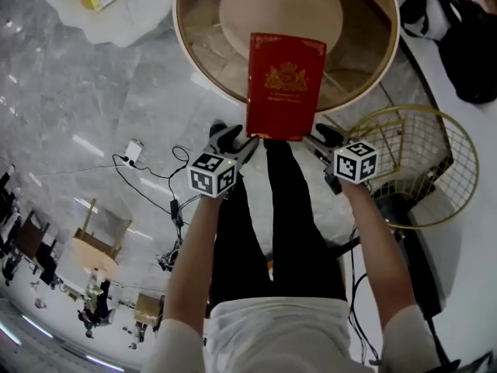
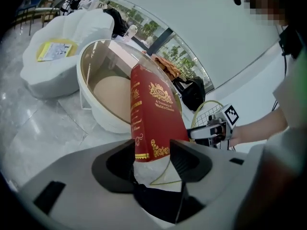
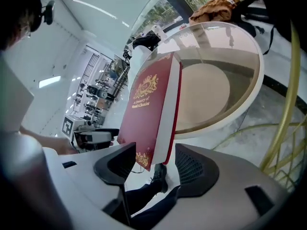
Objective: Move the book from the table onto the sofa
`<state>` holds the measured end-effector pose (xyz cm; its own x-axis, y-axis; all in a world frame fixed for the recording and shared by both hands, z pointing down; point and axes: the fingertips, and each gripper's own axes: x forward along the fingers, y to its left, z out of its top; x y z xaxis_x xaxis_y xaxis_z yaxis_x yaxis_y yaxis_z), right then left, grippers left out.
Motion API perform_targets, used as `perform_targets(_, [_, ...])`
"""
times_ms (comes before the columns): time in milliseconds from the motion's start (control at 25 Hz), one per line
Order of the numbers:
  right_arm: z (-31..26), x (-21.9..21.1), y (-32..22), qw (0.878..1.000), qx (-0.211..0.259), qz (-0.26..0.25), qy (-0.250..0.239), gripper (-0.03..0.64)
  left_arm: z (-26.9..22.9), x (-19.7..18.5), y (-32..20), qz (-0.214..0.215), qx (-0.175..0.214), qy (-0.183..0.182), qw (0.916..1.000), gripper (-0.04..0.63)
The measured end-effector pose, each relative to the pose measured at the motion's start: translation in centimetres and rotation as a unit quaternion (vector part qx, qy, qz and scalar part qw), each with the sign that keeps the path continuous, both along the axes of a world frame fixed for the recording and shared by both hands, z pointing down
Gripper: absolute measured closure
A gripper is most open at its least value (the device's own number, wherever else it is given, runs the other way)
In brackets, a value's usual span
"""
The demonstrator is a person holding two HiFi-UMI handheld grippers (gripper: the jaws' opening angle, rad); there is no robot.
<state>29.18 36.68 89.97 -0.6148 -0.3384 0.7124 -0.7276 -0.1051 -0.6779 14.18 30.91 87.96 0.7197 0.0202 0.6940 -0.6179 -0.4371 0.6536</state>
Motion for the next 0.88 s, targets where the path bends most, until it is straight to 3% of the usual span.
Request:
perform_targets(240, [1.8, -1.6, -0.1, 0.996, -0.031, 0.012, -0.079, 0.289, 1.6, 1.4, 0.2, 0.0, -0.03, 0.015, 0.9994, 0.341])
perform_targets(440, [2.8, -2.9, -0.2, 0.991, -0.047, -0.004, -0.125, 0.267, 2.6, 2.1, 0.2, 0.007, -0.051, 0.026, 0.9983, 0.322])
perform_targets(640, [2.8, -4.0, -0.4, 0.982, -0.054, -0.013, -0.18, 0.261, 3.0, 2.2, 0.6, 0.011, -0.087, 0.062, 0.9942, 0.301])
perform_targets(880, [3.0, -4.3, -0.4, 0.984, -0.052, -0.027, -0.169, 0.262, 3.1, 2.4, 0.8, 0.024, -0.073, 0.058, 0.9953, 0.302])
